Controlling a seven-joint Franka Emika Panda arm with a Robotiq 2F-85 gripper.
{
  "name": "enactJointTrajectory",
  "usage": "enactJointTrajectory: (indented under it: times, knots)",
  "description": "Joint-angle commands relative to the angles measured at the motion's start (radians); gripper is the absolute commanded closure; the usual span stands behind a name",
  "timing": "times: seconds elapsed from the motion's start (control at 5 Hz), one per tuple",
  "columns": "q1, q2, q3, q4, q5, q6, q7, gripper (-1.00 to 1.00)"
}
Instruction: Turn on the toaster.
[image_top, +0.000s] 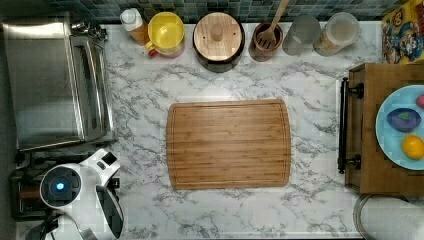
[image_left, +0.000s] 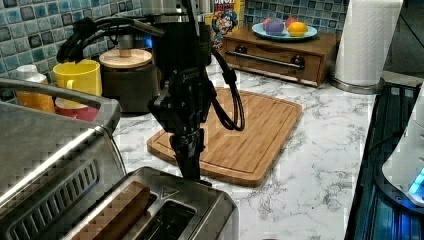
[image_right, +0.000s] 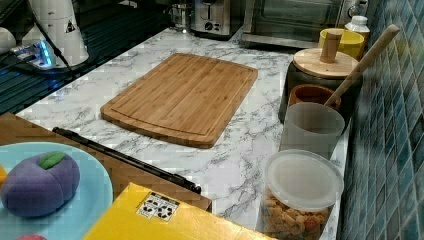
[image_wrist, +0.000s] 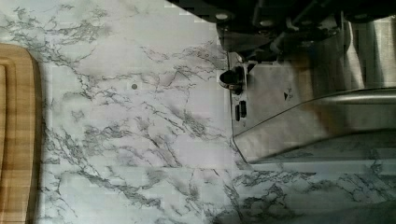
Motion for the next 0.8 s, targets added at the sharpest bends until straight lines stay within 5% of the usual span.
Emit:
enactJointTrajectory:
  times: [0.2,0.8]
  knots:
    - [0.05,0.16,0.043,0.002,-0.101,-0.115,0.023,1.0]
    - [0.101,0.265,0.047,-0.319,-0.184,0.089,0.024,1.0]
